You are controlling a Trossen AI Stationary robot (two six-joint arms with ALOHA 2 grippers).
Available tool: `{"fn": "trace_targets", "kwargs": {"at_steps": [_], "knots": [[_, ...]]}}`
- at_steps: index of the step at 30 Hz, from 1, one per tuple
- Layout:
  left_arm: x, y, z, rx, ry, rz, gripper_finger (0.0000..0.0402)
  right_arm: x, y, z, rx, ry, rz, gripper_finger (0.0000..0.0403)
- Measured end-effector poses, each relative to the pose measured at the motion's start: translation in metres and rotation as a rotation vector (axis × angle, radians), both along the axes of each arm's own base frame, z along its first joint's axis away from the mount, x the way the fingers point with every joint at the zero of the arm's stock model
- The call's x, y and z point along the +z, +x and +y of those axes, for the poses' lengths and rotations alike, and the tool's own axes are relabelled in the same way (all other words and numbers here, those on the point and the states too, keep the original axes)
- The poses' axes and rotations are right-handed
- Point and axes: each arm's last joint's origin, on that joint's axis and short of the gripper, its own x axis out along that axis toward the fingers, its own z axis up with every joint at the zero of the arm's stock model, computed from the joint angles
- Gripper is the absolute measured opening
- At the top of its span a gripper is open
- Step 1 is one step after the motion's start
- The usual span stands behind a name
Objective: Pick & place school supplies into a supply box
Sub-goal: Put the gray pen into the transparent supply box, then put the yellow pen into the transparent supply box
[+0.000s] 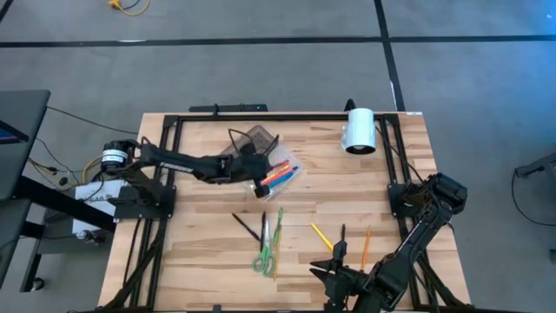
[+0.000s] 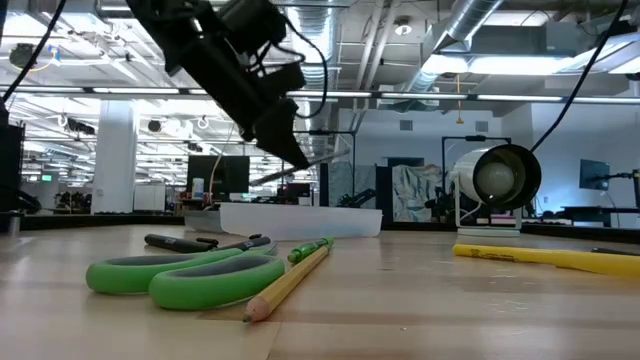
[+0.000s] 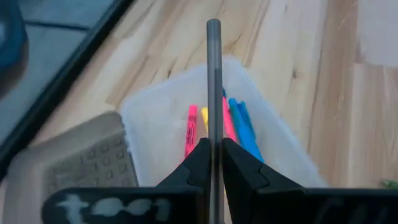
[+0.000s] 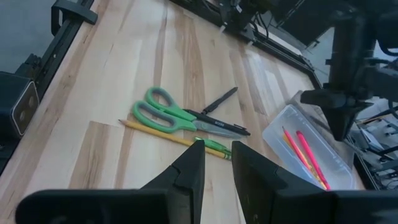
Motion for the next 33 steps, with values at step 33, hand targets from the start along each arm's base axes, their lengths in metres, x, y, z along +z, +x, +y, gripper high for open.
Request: {"fn": "trace_targets", "kwargs": {"at_steps": [33], "knots": [[-0.005,0.000,-0.045,-0.302,0.041,0.057,0.0104,-0.030,0.007,-0.028,-0.181,0.214,0.088,0.0075]]}}
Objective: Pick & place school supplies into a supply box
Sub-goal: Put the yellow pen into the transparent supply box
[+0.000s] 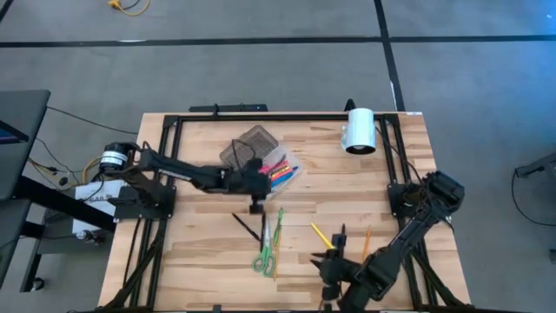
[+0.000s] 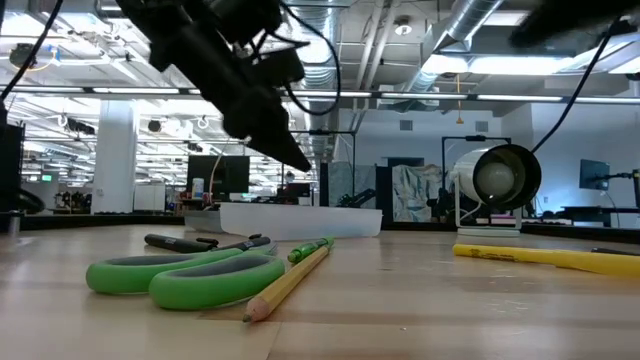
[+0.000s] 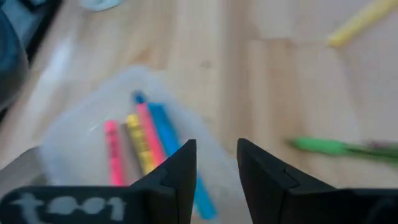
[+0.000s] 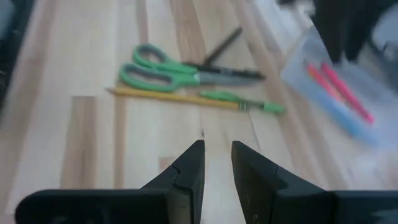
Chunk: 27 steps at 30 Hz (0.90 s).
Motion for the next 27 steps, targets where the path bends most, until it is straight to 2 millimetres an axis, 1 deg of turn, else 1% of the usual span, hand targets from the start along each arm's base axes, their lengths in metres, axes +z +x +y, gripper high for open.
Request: {"fn": "trace_targets", "kwargs": {"at_steps": [5,8,10,13,18,22,25,27], "knots": [[-0.003,-0.011,-0.045,-0.135,0.019,0.086,0.0099,-0.005,0.008,-0.012,-0.073,0.111,0.077,0.0075],[-0.005,-0.021,-0.075,-0.189,-0.014,0.111,0.0098,-0.006,0.012,-0.018,-0.099,0.145,0.106,0.0075],[-0.008,-0.029,-0.095,-0.222,-0.025,0.115,0.0098,-0.007,0.013,-0.021,-0.116,0.151,0.111,0.0075],[-0.013,-0.042,-0.122,-0.283,0.001,0.100,0.0098,-0.008,0.016,-0.028,-0.165,0.184,0.144,0.0075],[-0.013,-0.065,-0.163,-0.385,0.032,0.083,0.0098,-0.010,0.020,-0.041,-0.290,0.246,0.169,0.0075],[-0.011,-0.080,-0.185,-0.433,0.096,0.052,0.0098,-0.011,0.022,-0.051,-0.391,0.278,0.182,0.0075],[-0.011,-0.089,-0.193,-0.426,0.151,0.041,0.0098,-0.012,0.022,-0.055,-0.432,0.285,0.190,0.0075],[-0.012,-0.092,-0.194,-0.409,0.176,0.049,0.0098,-0.014,0.022,-0.055,-0.443,0.285,0.201,0.0075]]}}
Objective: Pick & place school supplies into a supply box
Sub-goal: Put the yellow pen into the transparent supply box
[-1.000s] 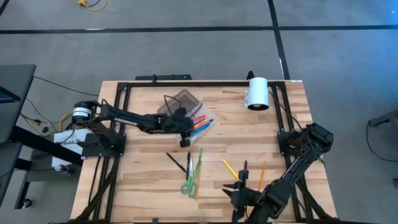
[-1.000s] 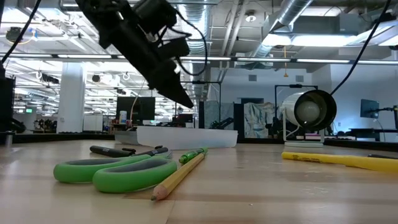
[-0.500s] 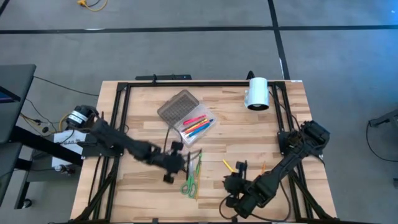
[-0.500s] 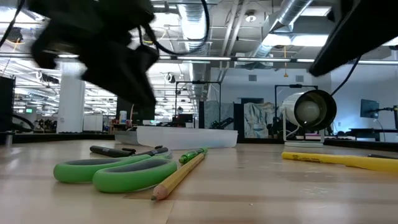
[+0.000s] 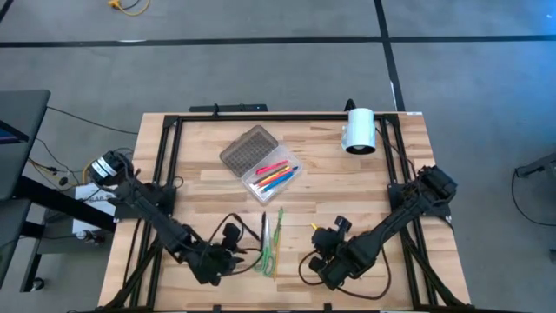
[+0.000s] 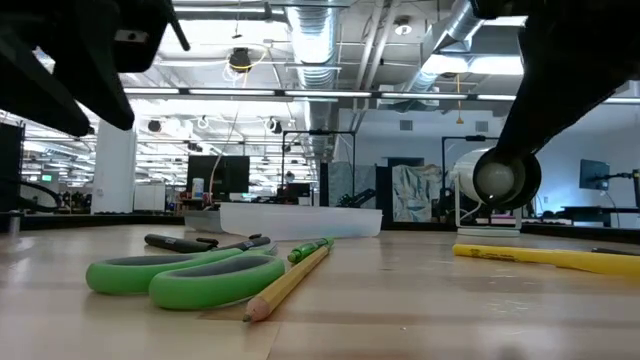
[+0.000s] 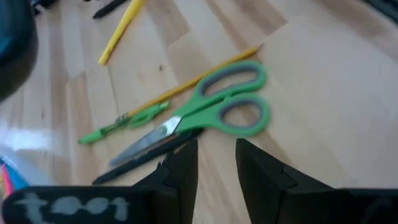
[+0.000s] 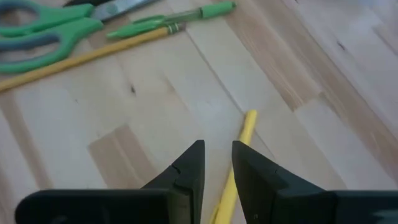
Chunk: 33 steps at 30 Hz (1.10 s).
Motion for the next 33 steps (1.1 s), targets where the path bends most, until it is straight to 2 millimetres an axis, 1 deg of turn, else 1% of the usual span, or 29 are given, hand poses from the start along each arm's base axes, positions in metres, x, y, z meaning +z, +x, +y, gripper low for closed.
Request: {"fn": "trace_targets", "kwargs": {"at_steps": [5,8,13,21,25,33], "knots": [[-0.003,-0.005,0.002,0.049,0.014,0.025,0.0098,-0.011,-0.004,-0.001,-0.010,-0.015,0.029,0.0076],[-0.003,-0.004,0.002,0.057,0.010,0.027,0.0098,-0.026,-0.013,-0.009,-0.037,-0.037,0.060,0.0077],[-0.003,-0.004,0.002,0.063,0.013,0.023,0.0098,-0.041,-0.022,-0.014,-0.071,-0.037,0.064,0.0077],[-0.003,-0.004,0.003,0.072,0.020,0.015,0.0098,-0.043,-0.020,-0.012,-0.075,-0.006,0.025,0.0078],[-0.003,-0.004,0.003,0.072,0.020,0.014,0.0098,-0.043,-0.017,-0.016,-0.120,0.013,0.008,0.0078],[-0.003,-0.004,0.003,0.074,0.020,0.012,0.0098,-0.042,-0.011,-0.019,-0.135,0.034,-0.009,0.0078]]}}
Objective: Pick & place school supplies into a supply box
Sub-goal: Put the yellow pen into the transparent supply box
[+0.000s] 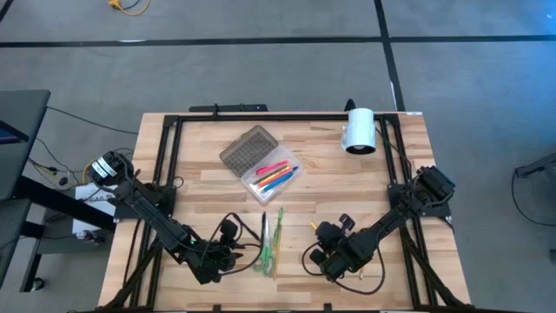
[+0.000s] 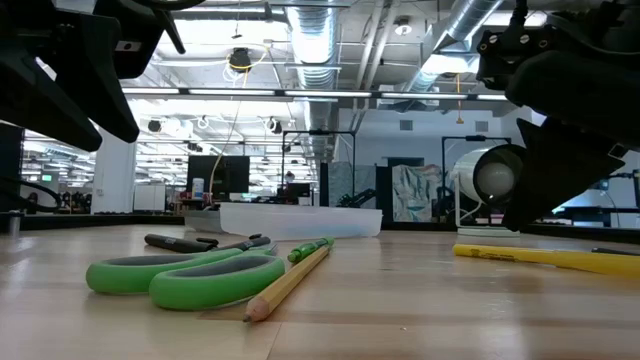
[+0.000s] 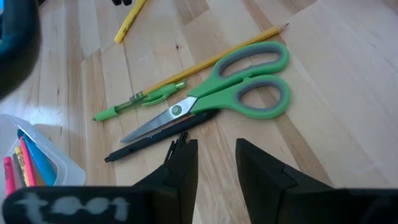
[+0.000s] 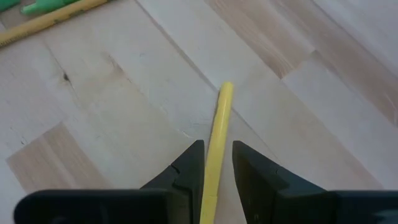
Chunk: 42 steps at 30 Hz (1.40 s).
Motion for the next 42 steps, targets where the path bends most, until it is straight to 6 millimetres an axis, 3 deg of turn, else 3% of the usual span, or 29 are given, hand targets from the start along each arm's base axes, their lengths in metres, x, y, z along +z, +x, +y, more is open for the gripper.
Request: {"fn": "trace_targets", "kwargs": {"at_steps": [9,27,36,42], "knots": [[0.001,0.001,-0.001,0.000,-0.011,-0.012,0.0098,-0.016,0.004,0.003,0.003,0.053,0.062,0.0078],[0.001,0.001,-0.001,0.002,-0.012,-0.016,0.0098,-0.018,0.006,0.000,0.068,0.074,0.142,0.0063],[0.001,0.001,0.000,-0.002,-0.005,-0.013,0.0098,-0.018,0.023,-0.011,0.177,0.072,0.127,0.0014],[0.001,0.001,0.000,-0.003,-0.004,-0.012,0.0098,-0.018,0.034,-0.021,0.221,0.032,0.102,0.0024]]}}
